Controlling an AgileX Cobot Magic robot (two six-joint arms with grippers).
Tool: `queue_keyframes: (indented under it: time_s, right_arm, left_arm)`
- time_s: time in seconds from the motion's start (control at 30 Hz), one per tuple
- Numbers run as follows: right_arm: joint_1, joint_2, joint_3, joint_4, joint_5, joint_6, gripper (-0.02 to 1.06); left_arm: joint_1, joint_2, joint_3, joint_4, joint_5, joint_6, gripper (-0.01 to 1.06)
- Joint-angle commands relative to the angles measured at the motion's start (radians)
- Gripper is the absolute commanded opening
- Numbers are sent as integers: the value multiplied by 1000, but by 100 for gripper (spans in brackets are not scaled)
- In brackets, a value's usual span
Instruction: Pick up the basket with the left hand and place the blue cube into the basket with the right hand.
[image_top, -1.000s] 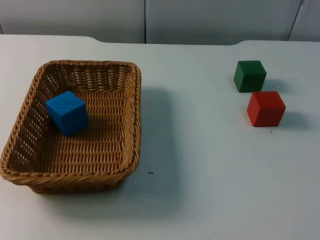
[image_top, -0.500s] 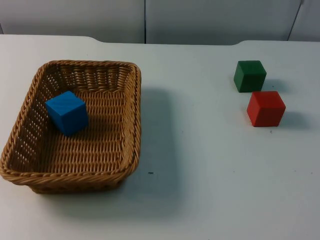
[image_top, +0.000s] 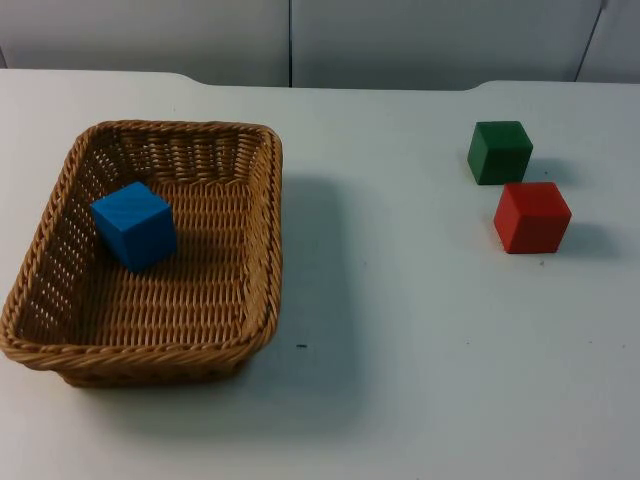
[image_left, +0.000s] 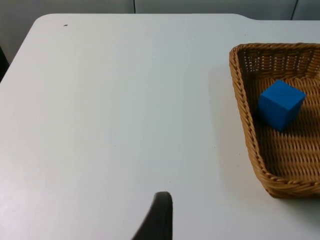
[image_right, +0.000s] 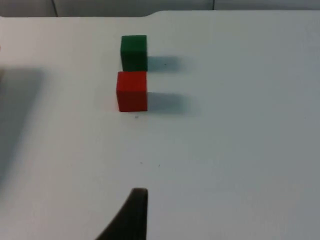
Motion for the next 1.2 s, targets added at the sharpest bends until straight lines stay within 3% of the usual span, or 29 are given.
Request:
queue_keyframes:
  time_s: [0.0, 0.73, 1.17]
  right_arm:
    - [-27, -3, 5, -7, -12, 2, 104]
    - [-97, -3, 5, -7, -12, 2, 104]
    - [-72, -3, 5, -7, -12, 2, 104]
  left_arm:
    - [0, -4, 3, -6, -11, -4, 82]
    - [0, -4, 1, -4, -11, -4, 82]
    - [0, -4, 1, -4, -11, -4, 82]
